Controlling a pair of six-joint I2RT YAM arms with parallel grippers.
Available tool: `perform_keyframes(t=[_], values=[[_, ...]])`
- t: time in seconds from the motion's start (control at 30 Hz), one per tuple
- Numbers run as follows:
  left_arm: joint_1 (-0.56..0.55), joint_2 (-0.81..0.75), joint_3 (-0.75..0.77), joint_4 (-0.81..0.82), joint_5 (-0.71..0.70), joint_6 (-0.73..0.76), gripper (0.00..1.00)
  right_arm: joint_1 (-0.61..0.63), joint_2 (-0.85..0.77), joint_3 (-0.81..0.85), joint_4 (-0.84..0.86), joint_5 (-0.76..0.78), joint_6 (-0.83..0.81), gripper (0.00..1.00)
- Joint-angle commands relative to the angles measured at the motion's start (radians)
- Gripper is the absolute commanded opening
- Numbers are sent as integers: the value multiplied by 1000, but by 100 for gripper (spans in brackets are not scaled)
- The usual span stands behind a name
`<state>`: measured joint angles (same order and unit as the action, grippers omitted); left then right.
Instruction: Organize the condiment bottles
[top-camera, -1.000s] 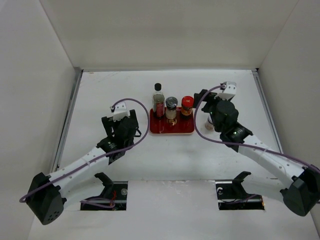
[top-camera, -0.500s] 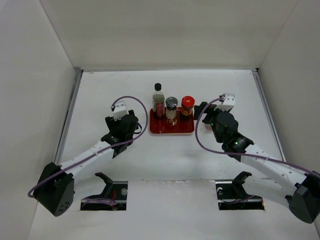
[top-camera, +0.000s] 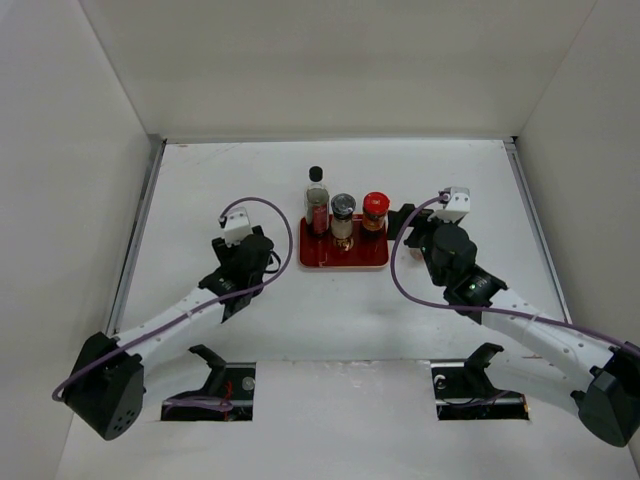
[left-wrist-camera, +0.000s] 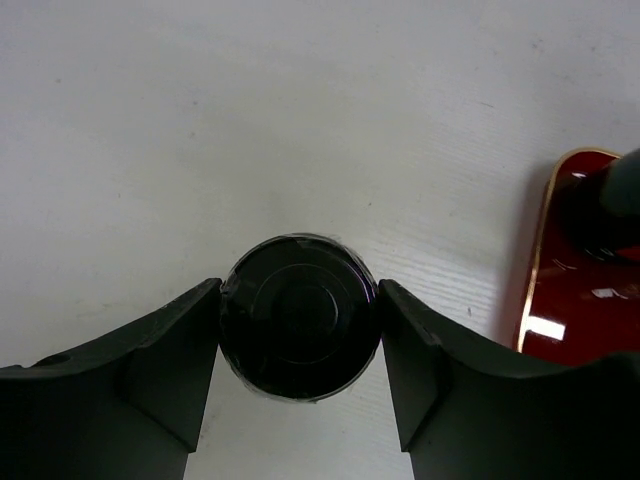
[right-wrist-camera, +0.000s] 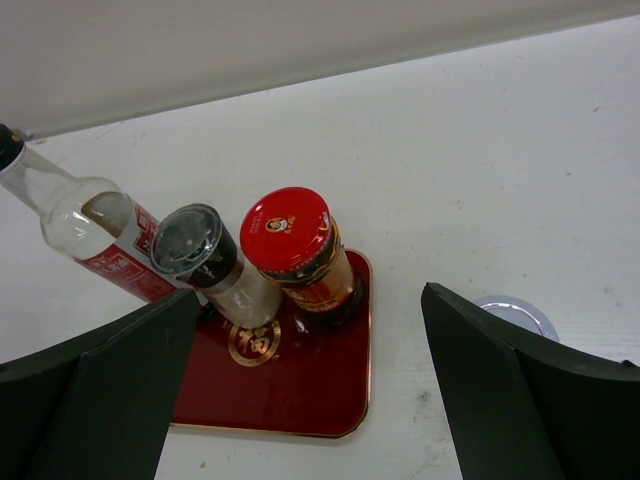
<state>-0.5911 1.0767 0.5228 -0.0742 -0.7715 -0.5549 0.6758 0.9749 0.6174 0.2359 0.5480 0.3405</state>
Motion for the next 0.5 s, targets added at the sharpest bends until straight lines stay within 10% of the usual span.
perform_keyframes(t=[0.0,0.3,0.47], values=[[-81,-98,52,48,-12,-2,34,9,-19,-4,45,32,11,100],[-321,43,250,160,-28,65,35,-11,-48,-15,22,105,15,100],[-342,189,305,281,18,78,35,-31,-61,-15,-12,177,25,57]])
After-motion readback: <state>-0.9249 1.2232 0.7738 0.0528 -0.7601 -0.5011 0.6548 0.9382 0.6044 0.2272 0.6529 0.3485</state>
